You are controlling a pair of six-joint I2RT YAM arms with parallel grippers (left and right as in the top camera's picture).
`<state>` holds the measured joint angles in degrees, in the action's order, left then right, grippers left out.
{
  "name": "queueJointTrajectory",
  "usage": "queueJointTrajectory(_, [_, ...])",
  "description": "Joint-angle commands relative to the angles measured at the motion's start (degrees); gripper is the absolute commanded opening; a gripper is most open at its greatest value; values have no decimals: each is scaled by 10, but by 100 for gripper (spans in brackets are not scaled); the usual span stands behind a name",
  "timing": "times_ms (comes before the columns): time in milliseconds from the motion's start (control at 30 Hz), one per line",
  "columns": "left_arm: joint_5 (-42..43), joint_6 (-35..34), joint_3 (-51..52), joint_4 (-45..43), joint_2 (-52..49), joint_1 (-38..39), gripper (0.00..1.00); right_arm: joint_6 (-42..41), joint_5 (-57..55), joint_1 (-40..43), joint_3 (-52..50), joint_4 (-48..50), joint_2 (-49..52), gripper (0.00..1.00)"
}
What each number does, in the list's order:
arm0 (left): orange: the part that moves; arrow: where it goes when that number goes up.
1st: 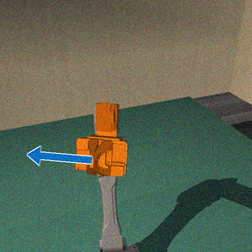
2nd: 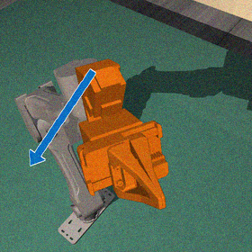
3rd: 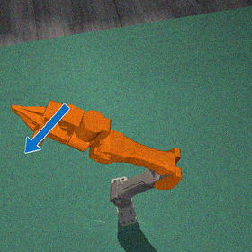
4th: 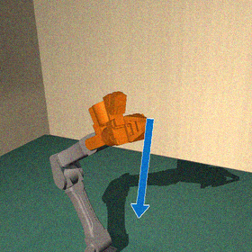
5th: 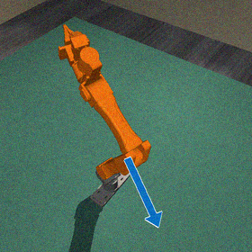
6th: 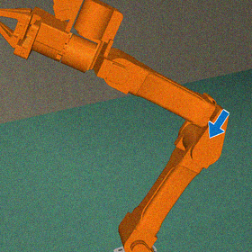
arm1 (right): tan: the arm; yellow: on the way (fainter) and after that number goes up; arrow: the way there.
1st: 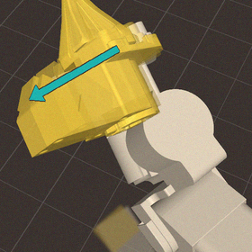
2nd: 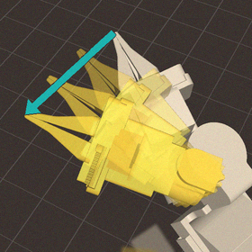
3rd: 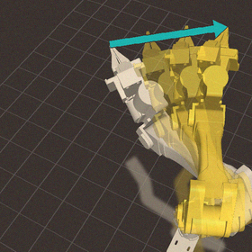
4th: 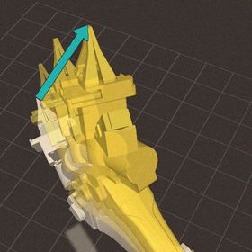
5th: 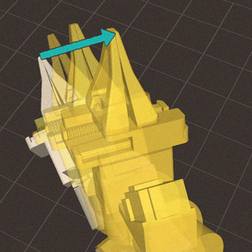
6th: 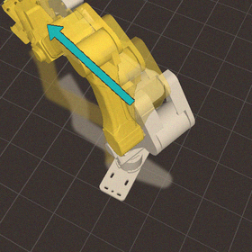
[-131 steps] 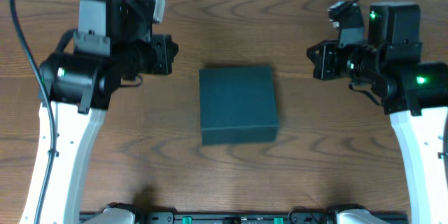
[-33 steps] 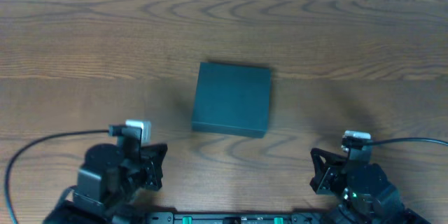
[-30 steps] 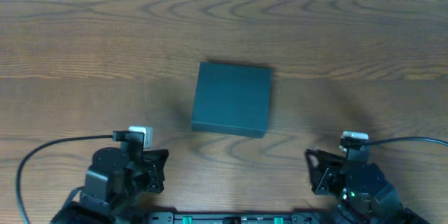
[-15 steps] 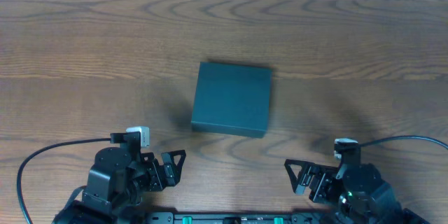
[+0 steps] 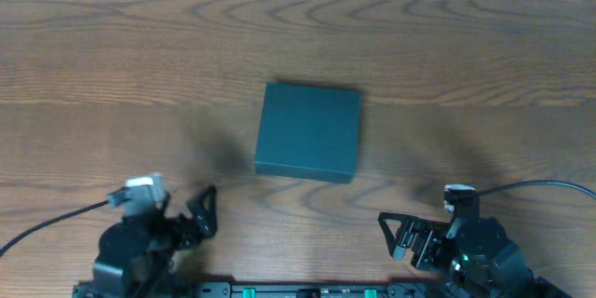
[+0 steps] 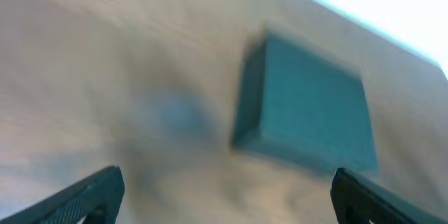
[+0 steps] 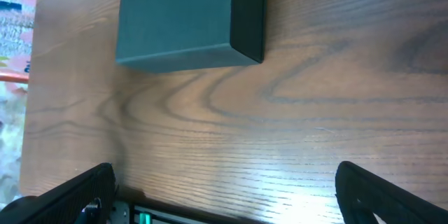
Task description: Pack container
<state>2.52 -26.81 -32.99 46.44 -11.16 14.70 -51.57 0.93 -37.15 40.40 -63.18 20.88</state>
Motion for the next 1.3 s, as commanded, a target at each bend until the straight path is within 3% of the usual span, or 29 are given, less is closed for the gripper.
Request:
queueJointTrajectory(0, [-76, 16, 61, -49, 39, -42, 95, -7, 2, 3, -3, -1, 0, 99])
queueJointTrajectory(100, [-63, 43, 130, -134, 64, -70, 96, -7, 2, 3, -3, -1, 0, 99])
queueJointTrajectory(200, [-10, 120, 196, -227, 82, -84, 96, -7, 2, 3, -3, -1, 0, 99])
queueJointTrajectory(400, [1, 149, 273, -277, 97, -83, 95, -7, 2, 3, -3, -1, 0, 99])
queueJointTrajectory(1100, [3, 167, 273, -278, 101, -83, 96, -7, 2, 3, -3, -1, 0, 99])
queueJointTrajectory(1267, [3, 168, 273, -278, 101, -83, 95, 56, -148, 3, -4, -14, 0, 99])
